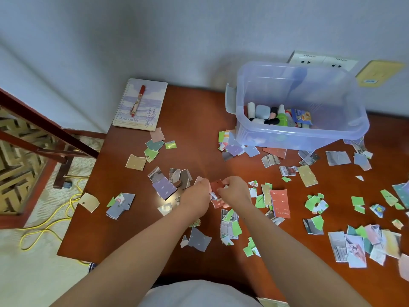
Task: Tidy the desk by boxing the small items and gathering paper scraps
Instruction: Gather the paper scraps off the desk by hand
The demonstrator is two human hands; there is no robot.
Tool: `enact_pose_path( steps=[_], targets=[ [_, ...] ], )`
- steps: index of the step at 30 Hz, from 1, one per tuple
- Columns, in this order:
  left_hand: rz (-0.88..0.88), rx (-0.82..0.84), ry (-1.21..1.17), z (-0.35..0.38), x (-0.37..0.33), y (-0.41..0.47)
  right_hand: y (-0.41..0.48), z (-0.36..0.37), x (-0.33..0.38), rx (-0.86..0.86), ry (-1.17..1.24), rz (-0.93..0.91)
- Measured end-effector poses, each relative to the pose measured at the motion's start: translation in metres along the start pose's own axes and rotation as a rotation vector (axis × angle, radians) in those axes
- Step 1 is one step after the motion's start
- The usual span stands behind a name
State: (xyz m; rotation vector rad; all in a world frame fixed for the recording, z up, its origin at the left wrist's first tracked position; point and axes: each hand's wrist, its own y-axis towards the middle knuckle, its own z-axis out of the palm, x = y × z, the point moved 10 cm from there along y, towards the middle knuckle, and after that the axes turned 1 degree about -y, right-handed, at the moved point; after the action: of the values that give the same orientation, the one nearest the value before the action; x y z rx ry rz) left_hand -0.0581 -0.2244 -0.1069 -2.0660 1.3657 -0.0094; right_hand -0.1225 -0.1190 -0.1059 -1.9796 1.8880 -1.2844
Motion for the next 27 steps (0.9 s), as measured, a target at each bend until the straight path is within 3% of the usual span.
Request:
enact_pose_path(
  steps=[3,7,12,18,21,24,27],
  targets=[
    [-0.033,0.031,-0.127,-0.004,0.005,-0.001,0.001,0.012,0.002,0.112,0.052,0.02],
    [-0.114,0.043,-0.334,-0.01,0.014,-0.004,0.0,0.023,-0.001,0.229,0.351,0.131],
    [-0.203,-0.025,-0.638,-0.01,0.03,0.0,-0.006,0.025,0.011,0.332,0.503,0.111],
    [-0.252,-0.163,-0.932,-0.023,0.042,-0.003,-0.005,0.017,0.019,0.259,0.527,0.08],
    [-0.373,-0.238,-1.04,-0.028,0.058,-0.006,-0.003,0.015,0.027,0.215,0.589,0.071],
    [-0.489,-0.187,-1.2,-0.022,0.066,-0.008,-0.004,0.016,0.039,0.211,0.62,0.059],
    [-0.598,-0.059,-1.564,-0.007,0.058,-0.011,-0.008,0.021,0.053,0.254,0.584,0.029]
  ],
)
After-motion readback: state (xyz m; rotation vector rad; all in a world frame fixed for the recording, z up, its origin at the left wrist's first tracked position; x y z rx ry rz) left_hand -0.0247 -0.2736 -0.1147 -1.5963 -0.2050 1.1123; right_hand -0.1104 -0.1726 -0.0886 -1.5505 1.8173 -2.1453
